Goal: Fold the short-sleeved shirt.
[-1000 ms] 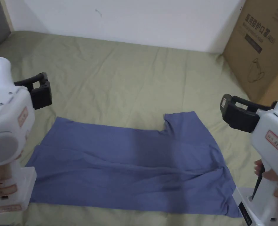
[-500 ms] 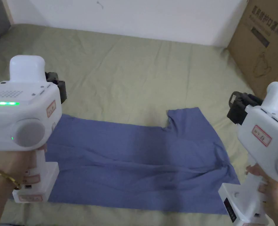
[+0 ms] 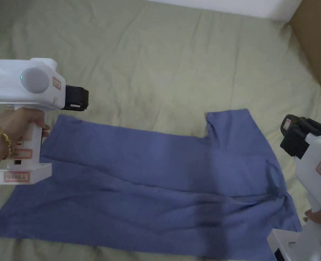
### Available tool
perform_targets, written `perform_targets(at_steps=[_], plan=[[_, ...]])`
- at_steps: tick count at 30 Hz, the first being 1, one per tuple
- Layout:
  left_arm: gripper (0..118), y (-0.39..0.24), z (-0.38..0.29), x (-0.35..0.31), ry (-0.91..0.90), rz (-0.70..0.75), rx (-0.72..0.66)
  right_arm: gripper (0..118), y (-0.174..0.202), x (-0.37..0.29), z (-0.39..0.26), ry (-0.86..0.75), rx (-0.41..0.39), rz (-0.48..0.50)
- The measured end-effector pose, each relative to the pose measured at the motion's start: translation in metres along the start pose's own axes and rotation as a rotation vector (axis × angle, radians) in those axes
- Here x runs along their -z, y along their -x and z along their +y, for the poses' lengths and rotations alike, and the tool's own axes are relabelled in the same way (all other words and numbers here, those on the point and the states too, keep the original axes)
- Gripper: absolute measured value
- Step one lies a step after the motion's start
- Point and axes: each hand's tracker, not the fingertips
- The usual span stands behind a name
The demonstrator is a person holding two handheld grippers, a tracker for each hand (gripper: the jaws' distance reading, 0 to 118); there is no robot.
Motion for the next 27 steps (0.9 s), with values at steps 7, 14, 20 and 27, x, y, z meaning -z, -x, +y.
perform_targets(at_steps=[7, 14, 20, 27], plan=[[97, 0.008, -0.003, 0.069, 0.122, 0.071, -0.046, 0, -0.007, 0.023, -0.019, 0.091, -0.031, -0.037], [2, -0.009, -0.014, 0.074, 0.084, 0.084, 0.009, 0, -0.025, 0.033, -0.028, 0.137, 0.009, -0.091], [2, 0.003, -0.015, 0.026, -0.036, -0.01, -0.053, 2, -0.043, 0.053, -0.011, 0.227, 0.033, -0.081], [2, 0.013, -0.019, -0.011, -0.098, -0.058, -0.071, 113, -0.079, 0.13, 0.0, 0.458, 0.078, -0.033]])
